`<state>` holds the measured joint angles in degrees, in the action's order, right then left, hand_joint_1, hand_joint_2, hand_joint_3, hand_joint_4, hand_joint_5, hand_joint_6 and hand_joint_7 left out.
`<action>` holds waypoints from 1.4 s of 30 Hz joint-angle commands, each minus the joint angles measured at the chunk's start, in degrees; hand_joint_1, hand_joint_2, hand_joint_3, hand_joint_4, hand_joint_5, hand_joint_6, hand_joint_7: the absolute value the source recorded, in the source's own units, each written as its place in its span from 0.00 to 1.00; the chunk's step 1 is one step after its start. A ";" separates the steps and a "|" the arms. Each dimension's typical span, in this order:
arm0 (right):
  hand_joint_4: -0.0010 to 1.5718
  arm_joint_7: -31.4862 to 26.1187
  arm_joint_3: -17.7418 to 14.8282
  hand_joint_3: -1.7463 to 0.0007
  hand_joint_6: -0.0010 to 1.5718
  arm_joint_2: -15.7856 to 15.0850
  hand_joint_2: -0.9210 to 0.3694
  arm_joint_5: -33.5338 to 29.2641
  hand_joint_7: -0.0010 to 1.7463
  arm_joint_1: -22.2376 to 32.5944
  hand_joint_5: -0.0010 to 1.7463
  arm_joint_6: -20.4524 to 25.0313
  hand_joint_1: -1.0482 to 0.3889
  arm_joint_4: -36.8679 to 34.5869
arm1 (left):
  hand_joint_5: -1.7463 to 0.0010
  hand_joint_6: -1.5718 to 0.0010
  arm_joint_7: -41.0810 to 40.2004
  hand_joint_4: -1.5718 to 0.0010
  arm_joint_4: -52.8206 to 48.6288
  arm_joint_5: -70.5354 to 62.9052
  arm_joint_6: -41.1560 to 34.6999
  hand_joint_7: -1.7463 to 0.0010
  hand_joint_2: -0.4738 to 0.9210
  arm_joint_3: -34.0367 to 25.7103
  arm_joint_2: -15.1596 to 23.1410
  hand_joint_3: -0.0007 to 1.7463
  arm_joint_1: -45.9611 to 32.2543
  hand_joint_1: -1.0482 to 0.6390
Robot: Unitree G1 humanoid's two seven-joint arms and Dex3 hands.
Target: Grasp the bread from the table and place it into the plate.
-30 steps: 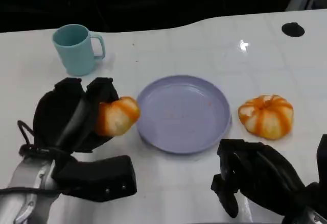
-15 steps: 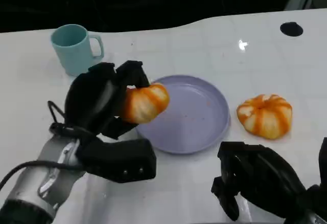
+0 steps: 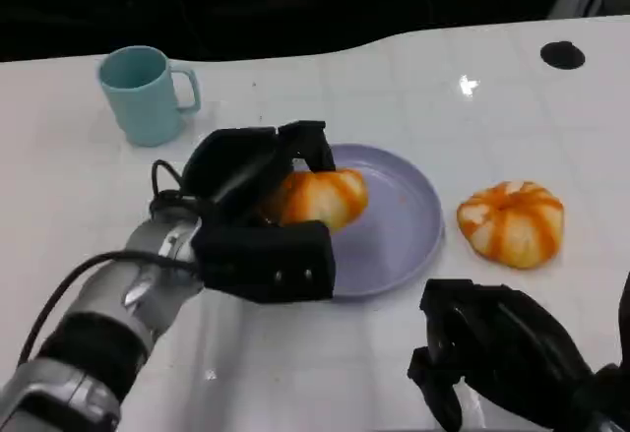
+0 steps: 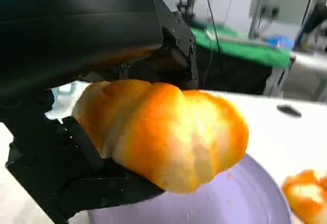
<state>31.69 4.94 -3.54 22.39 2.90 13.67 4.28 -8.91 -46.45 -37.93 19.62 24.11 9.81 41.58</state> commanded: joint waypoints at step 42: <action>0.82 -0.85 -0.96 0.80 0.69 -0.84 0.00 3.21 0.87 1.07 0.91 3.13 0.09 3.96 | 0.00 0.70 27.96 0.63 58.83 54.38 -19.50 0.07 1.00 -17.05 -2.15 0.21 -44.69 0.26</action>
<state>30.82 4.76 -3.96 24.70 4.18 16.50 8.08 18.22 8.67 12.86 3.29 8.23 7.88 0.29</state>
